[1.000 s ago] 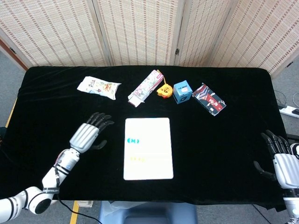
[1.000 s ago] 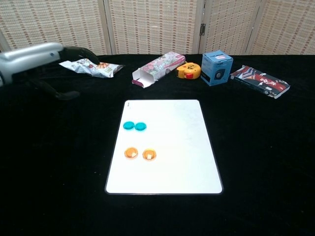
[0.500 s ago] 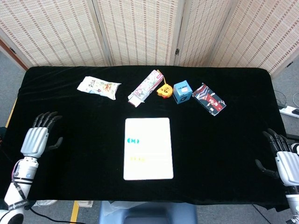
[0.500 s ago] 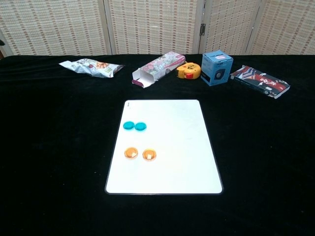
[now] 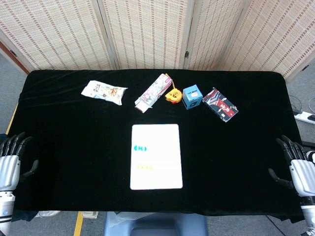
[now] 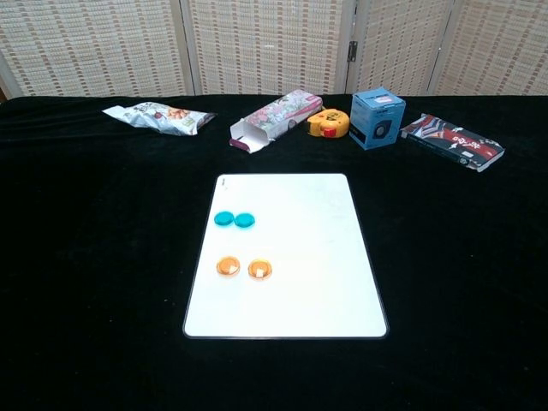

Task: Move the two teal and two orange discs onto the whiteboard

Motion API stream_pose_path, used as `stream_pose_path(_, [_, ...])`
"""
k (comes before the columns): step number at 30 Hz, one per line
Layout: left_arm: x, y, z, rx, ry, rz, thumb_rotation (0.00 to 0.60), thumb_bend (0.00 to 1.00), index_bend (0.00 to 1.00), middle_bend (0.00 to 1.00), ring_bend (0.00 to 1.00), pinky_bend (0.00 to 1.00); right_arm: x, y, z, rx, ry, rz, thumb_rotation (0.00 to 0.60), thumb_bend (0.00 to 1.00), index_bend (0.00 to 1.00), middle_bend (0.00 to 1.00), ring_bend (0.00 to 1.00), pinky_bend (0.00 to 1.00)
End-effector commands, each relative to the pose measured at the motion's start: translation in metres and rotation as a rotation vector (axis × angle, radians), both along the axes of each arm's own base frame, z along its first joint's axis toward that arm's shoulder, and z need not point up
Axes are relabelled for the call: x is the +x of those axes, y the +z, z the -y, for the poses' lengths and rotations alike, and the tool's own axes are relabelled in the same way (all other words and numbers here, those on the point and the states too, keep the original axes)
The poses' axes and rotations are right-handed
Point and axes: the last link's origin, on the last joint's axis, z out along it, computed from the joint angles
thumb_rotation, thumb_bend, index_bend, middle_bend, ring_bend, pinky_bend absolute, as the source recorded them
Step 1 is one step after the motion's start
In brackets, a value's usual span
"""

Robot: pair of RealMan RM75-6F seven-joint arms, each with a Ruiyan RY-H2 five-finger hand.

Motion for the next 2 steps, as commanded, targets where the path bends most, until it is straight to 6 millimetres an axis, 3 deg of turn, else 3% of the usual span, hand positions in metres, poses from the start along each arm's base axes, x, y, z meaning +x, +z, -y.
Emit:
stream_pose_path(1, [-0.003, -0.0027, 0.0166, -0.025, -0.017, -0.027, 0.6, 0.43, 0.18, 0.08, 0.0, 0.0, 0.0006, -0.0021, -0.0009, -0.012, -0.006, -0.026, 0.6, 0.36, 0.0, 0.03, 0.03, 0.0])
stream_pose_path(2, [-0.0025, -0.0034, 0.0199, -0.033, -0.017, -0.04, 0.6, 0.43, 0.18, 0.08, 0.0, 0.0, 0.001, -0.0027, -0.0014, -0.021, -0.009, -0.039, 0.6, 0.36, 0.0, 0.03, 0.02, 0.0])
